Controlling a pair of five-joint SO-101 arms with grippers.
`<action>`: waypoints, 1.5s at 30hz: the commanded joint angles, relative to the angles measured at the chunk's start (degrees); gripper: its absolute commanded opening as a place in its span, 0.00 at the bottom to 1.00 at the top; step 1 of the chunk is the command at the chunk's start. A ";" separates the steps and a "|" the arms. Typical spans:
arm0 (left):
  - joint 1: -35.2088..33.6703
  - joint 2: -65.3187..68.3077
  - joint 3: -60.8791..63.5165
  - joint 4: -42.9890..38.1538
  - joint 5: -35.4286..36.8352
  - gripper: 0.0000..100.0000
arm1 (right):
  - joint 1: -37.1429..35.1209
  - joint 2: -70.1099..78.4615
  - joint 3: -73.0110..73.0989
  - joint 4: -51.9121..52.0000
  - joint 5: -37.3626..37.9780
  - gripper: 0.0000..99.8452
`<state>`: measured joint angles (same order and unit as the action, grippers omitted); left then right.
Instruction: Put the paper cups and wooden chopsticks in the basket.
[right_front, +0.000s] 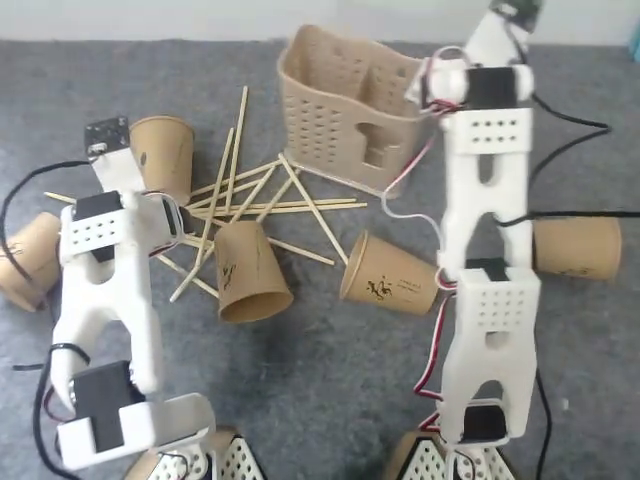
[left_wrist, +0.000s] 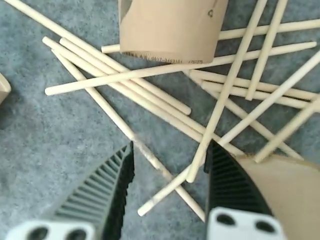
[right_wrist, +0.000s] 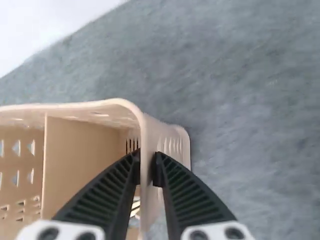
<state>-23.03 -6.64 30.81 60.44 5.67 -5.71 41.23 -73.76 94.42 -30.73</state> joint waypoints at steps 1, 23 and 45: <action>0.18 -3.34 -0.66 -1.32 -0.62 0.22 | 3.91 -2.51 -5.71 1.54 2.99 0.01; 0.18 -3.34 -0.57 -1.41 -0.62 0.22 | 5.49 7.87 -8.88 1.54 7.30 0.01; 0.35 -3.25 0.84 -3.87 -0.62 0.22 | -3.82 10.07 -8.79 -1.63 15.03 0.11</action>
<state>-23.12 -6.64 32.31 57.71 5.67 -8.18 50.99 -83.08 92.31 -16.40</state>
